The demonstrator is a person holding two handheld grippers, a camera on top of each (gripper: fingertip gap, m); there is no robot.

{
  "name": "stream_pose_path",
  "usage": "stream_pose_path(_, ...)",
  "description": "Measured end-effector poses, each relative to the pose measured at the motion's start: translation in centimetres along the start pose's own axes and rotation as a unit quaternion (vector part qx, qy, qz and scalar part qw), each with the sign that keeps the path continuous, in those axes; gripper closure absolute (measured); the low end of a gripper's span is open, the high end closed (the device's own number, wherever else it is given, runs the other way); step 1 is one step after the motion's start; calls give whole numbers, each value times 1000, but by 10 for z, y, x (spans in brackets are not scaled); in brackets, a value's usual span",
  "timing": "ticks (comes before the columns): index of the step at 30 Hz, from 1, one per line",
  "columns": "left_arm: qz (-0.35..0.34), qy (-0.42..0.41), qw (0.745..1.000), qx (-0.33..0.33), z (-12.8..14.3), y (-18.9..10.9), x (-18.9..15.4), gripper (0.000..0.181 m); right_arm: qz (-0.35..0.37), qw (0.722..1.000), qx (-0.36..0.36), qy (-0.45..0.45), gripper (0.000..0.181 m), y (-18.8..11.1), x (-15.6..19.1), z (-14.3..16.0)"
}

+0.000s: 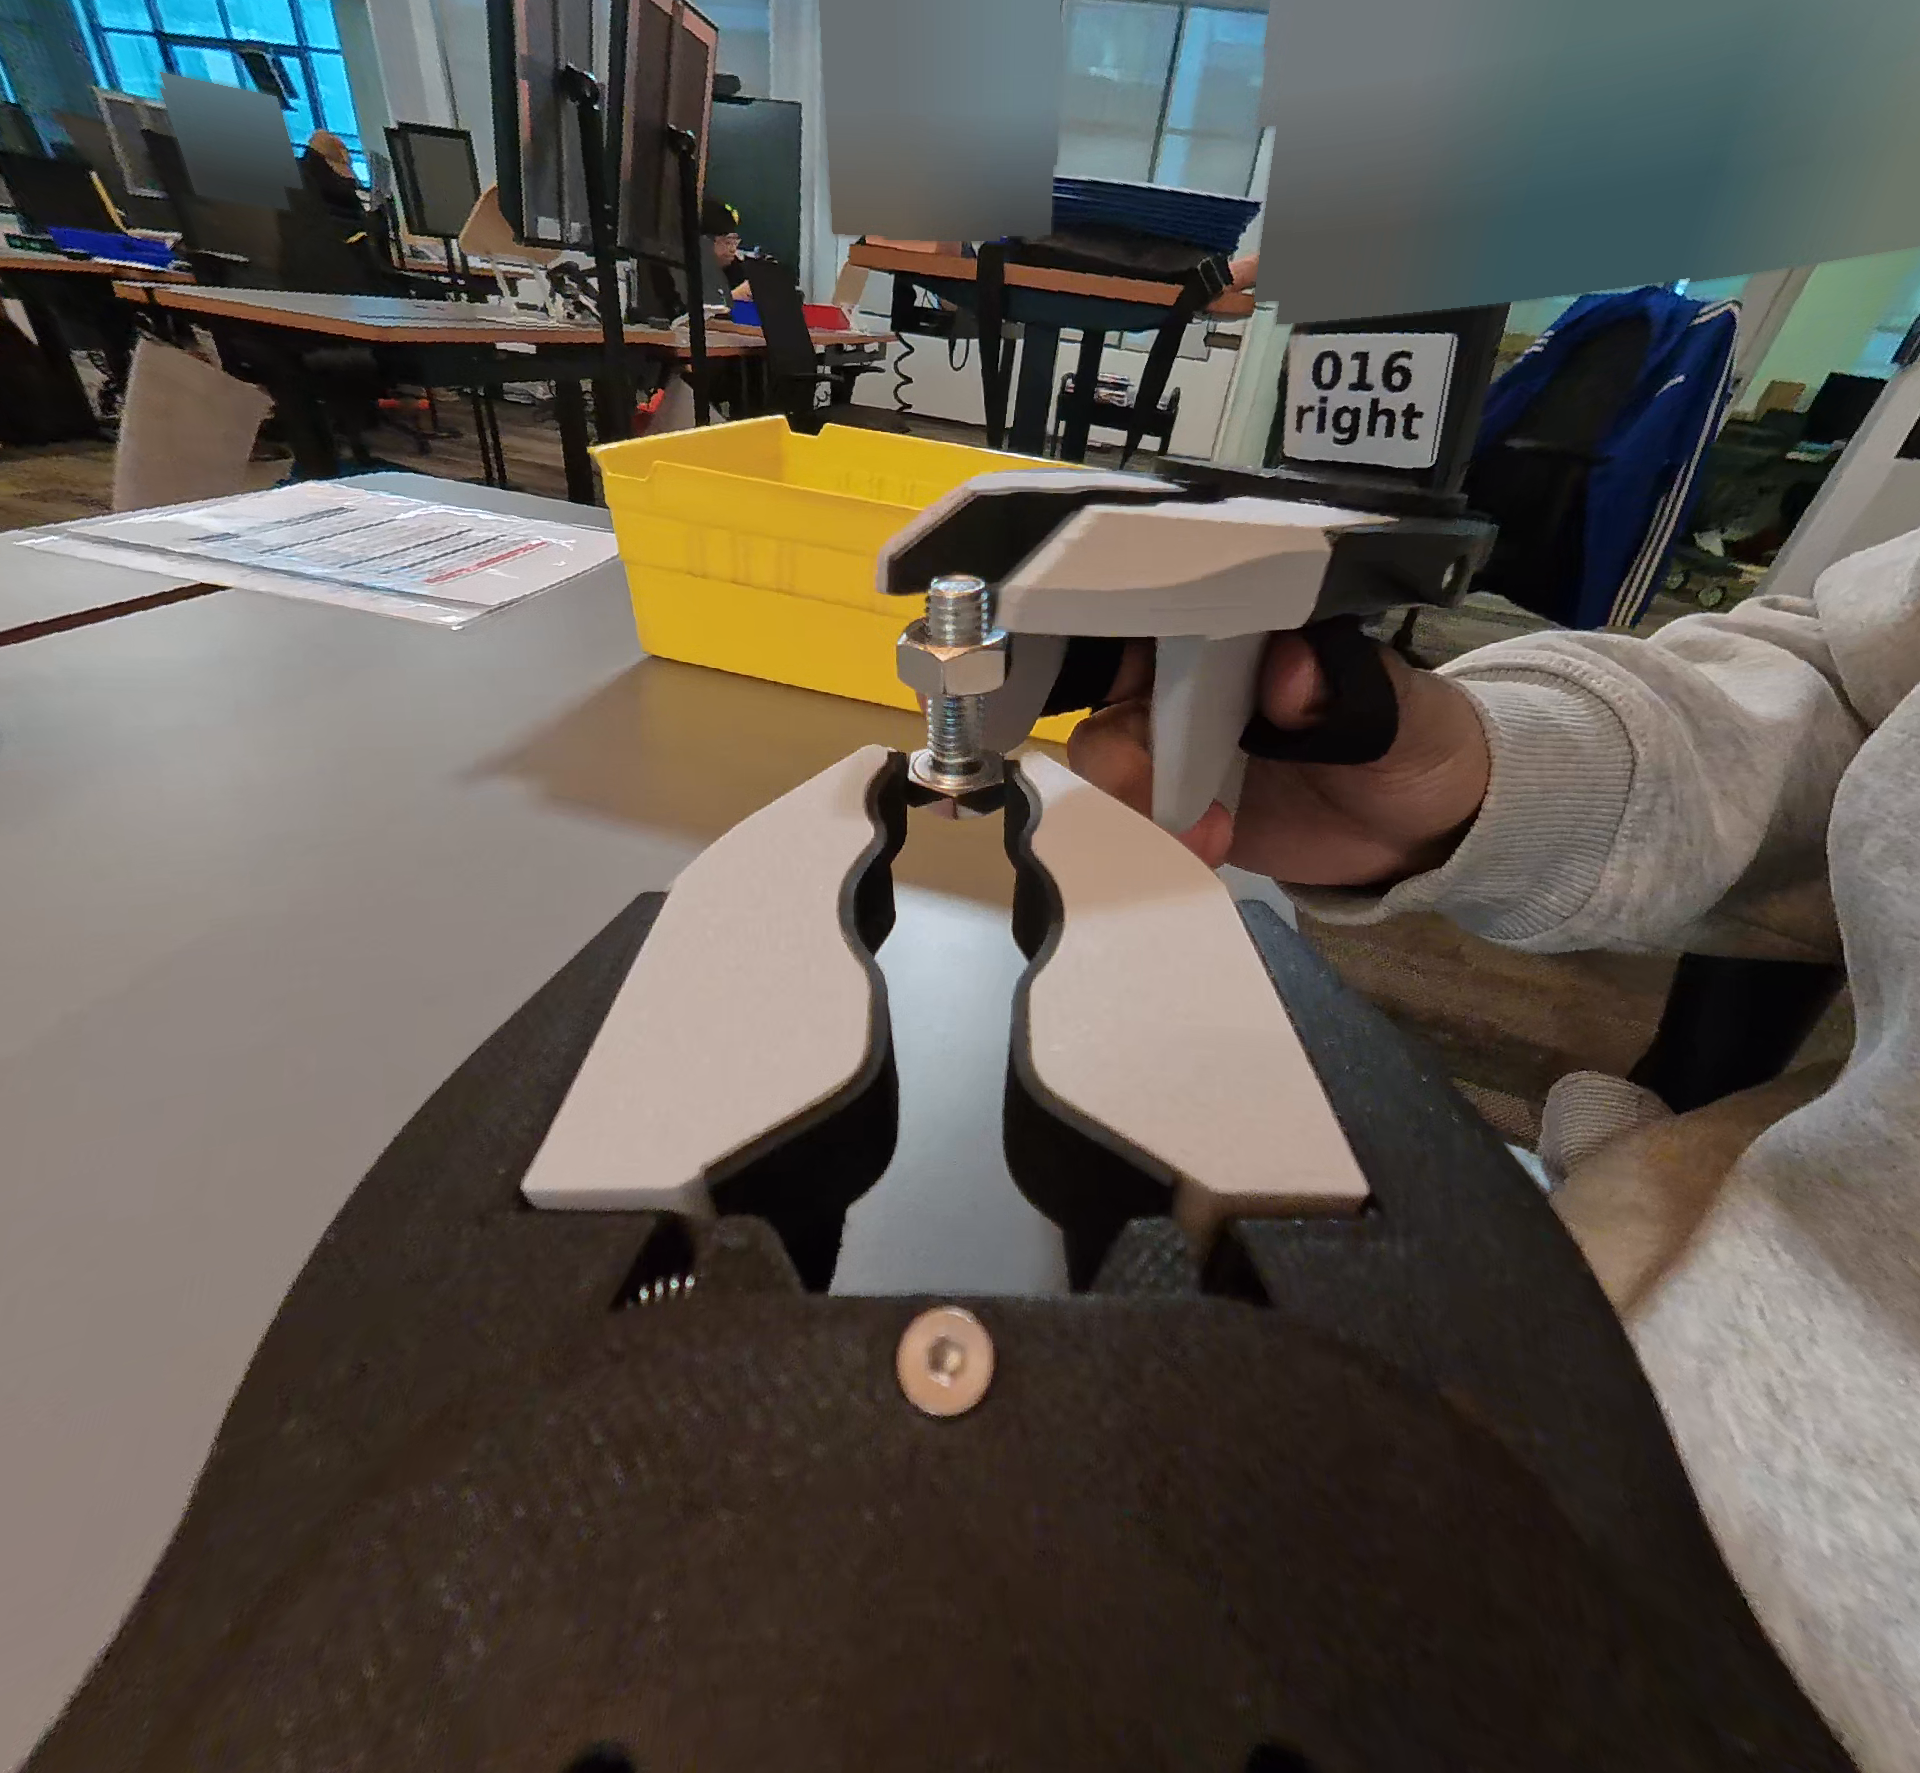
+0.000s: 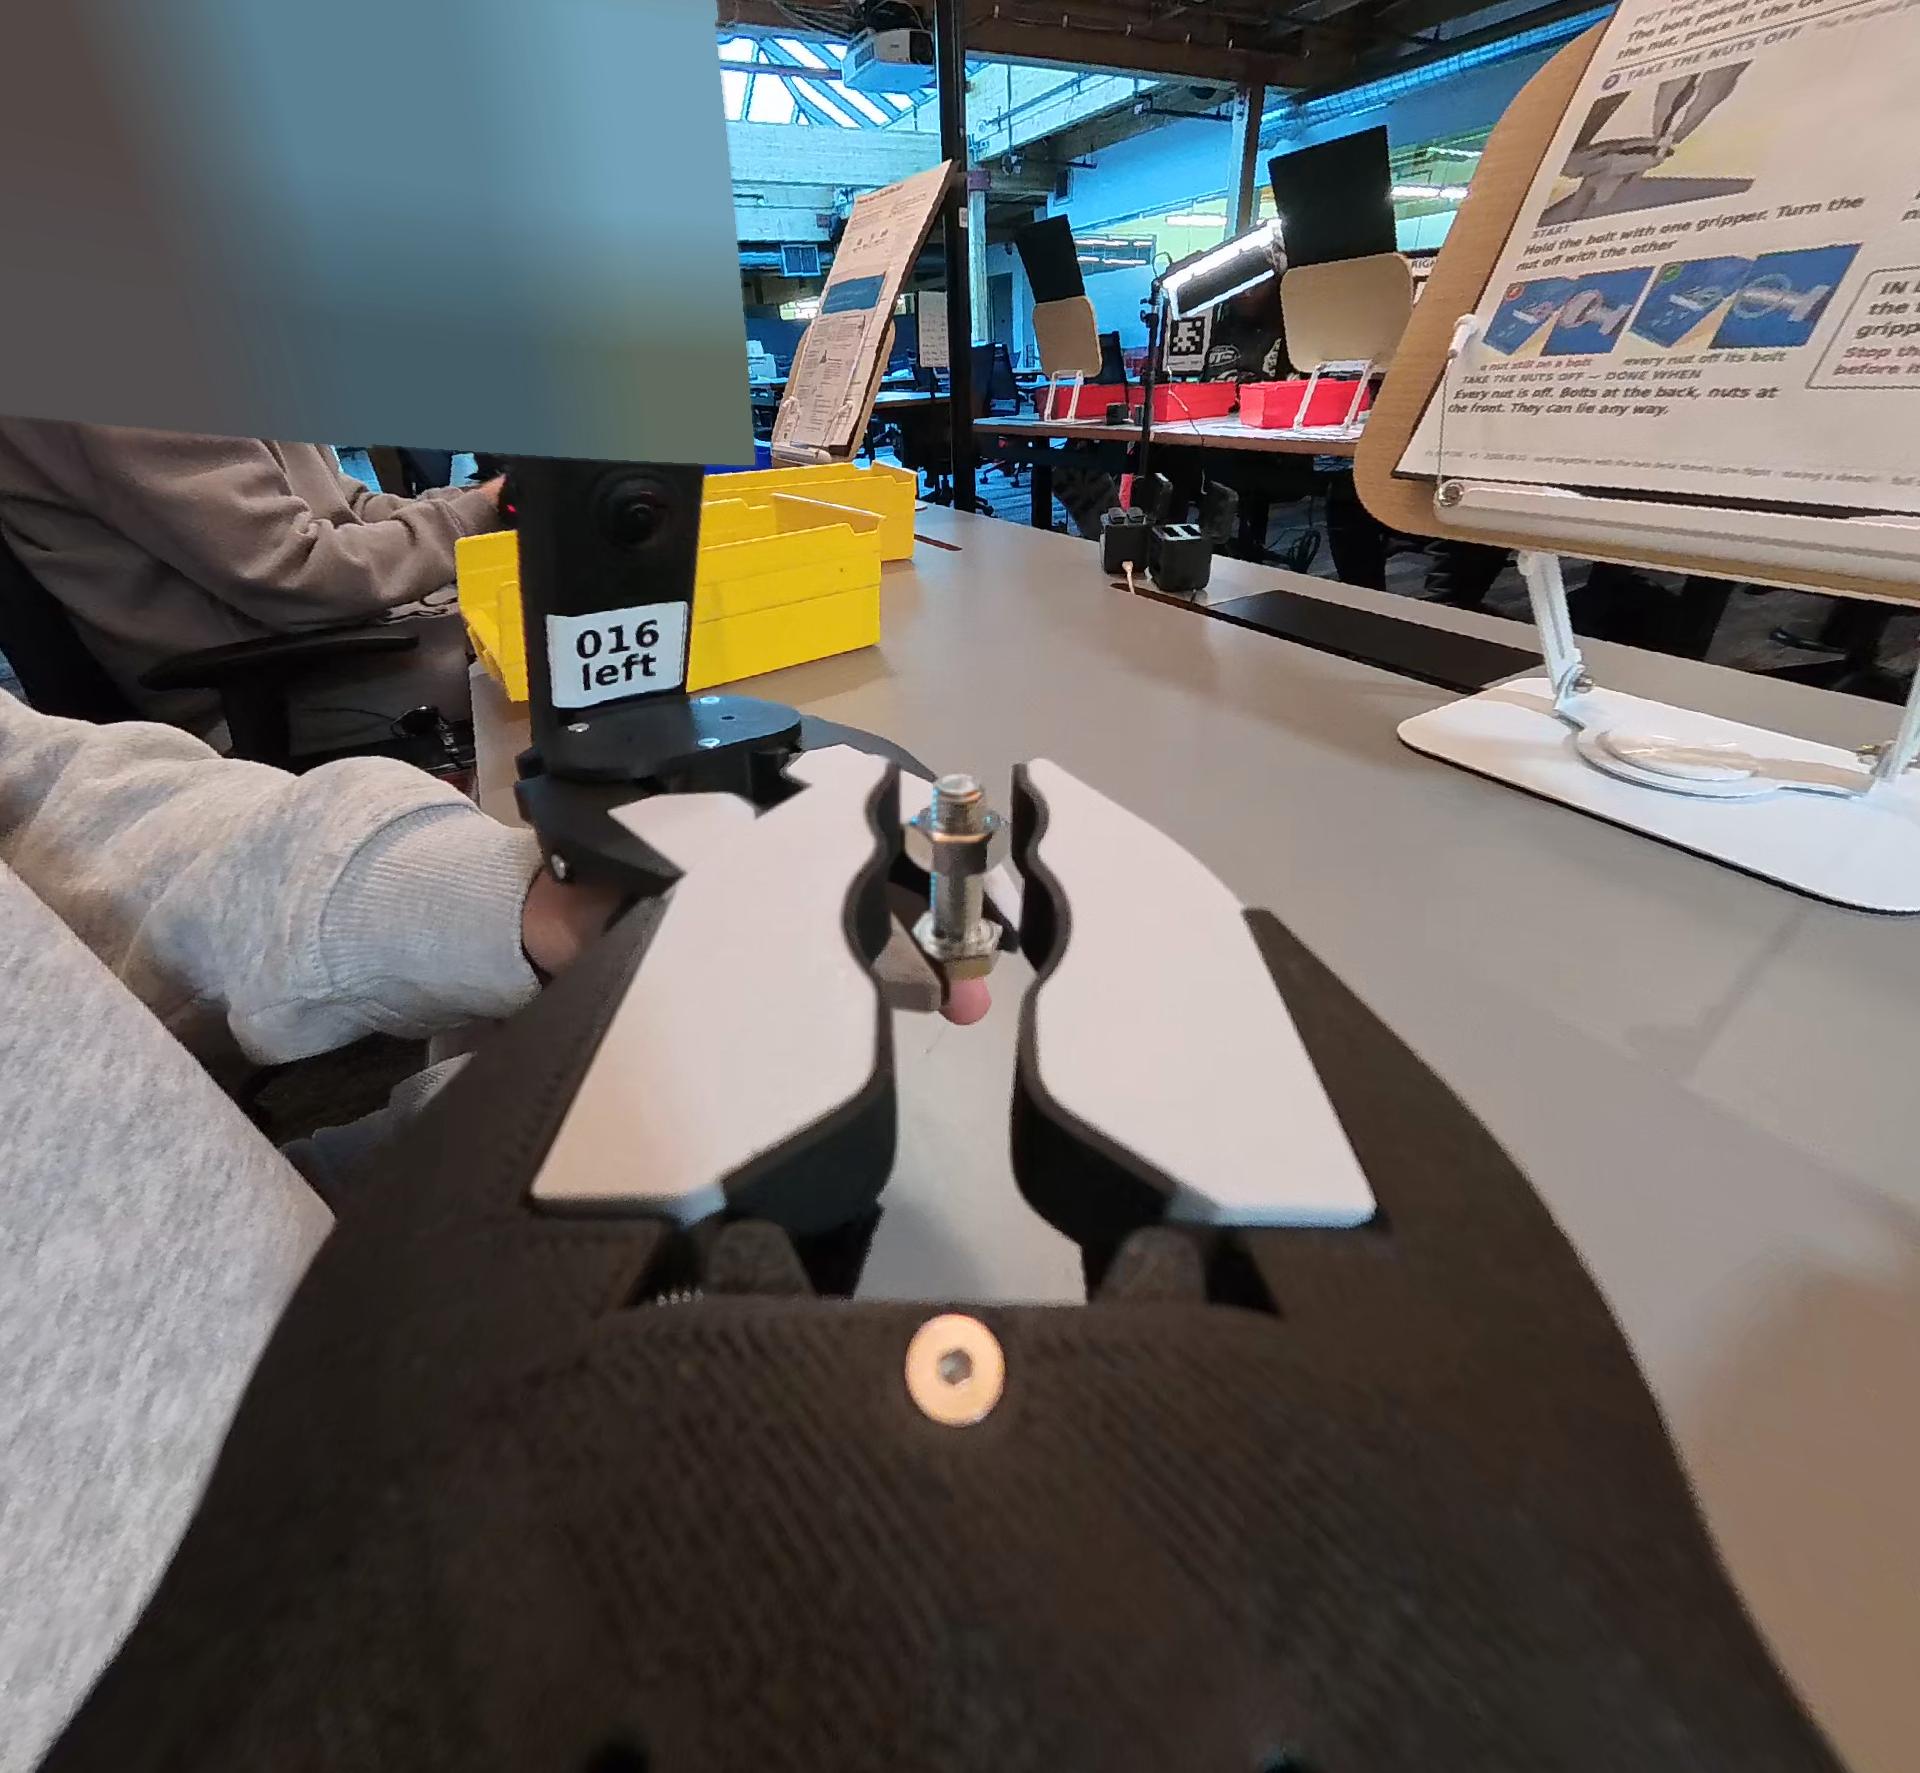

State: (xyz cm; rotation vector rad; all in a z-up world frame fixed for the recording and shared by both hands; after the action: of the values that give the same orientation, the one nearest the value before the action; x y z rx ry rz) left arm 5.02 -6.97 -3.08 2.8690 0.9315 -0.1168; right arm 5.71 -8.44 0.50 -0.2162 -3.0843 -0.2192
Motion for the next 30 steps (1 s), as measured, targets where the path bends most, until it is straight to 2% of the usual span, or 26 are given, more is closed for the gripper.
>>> stream_pose_path(2,1,7,1000,3,1,1,-2,163,-2,1000,8,-2,171,0,1,2)
stream_pose_path(22,6,1,1000,-5,-1,-1,-1,162,3,1000,12,26,172,-2,-4,1)
stream_pose_path(30,18,-7,1000,0,0,0,-3,163,-18,995,12,97,172,-4,-8,3)
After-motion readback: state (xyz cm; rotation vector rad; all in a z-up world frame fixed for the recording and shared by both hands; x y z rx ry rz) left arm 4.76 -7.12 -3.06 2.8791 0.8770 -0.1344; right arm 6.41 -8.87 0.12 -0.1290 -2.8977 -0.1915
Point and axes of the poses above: each gripper's, where its closed fingertips meet, y out along the fingers, z out of its underside, x = y × z across the jaws, the point moved 2 cm from there along -y, back along the fingers, and after that the axes turned 4 degrees about -x, right-handed, at the moved point
